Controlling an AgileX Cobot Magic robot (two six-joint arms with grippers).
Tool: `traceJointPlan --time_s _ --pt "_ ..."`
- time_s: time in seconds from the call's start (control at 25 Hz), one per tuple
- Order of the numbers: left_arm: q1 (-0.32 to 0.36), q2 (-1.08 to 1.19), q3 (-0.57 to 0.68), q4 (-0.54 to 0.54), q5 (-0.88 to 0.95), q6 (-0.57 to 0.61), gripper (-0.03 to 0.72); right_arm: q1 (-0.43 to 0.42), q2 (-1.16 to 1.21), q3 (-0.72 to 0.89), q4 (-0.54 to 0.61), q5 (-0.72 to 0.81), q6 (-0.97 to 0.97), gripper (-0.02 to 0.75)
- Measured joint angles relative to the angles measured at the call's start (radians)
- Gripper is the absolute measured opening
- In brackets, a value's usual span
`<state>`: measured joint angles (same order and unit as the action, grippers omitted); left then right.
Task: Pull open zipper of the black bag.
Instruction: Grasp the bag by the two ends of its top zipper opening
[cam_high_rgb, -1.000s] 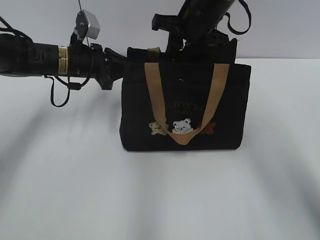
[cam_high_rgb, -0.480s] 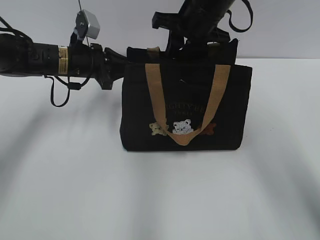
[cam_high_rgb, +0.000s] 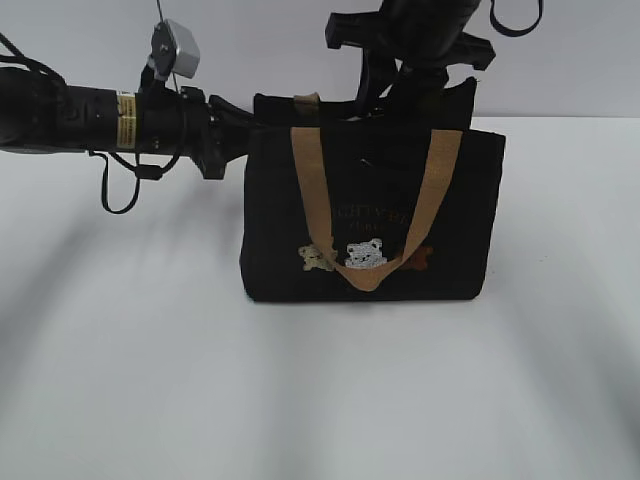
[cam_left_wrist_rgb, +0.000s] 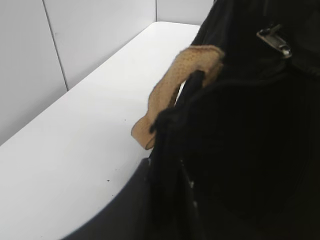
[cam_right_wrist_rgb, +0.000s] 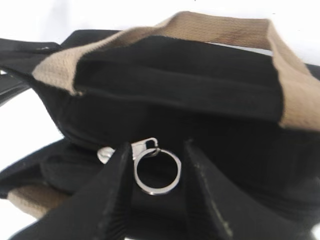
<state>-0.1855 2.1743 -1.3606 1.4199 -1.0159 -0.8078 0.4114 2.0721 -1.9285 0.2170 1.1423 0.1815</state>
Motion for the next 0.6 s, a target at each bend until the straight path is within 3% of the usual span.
traceJointPlan --time_s 0.6 --pt "0.000 0.000 0.000 -0.004 0.006 0.000 0.101 -0.080 -0.083 0.000 -0.095 0.071 0.007 0.226"
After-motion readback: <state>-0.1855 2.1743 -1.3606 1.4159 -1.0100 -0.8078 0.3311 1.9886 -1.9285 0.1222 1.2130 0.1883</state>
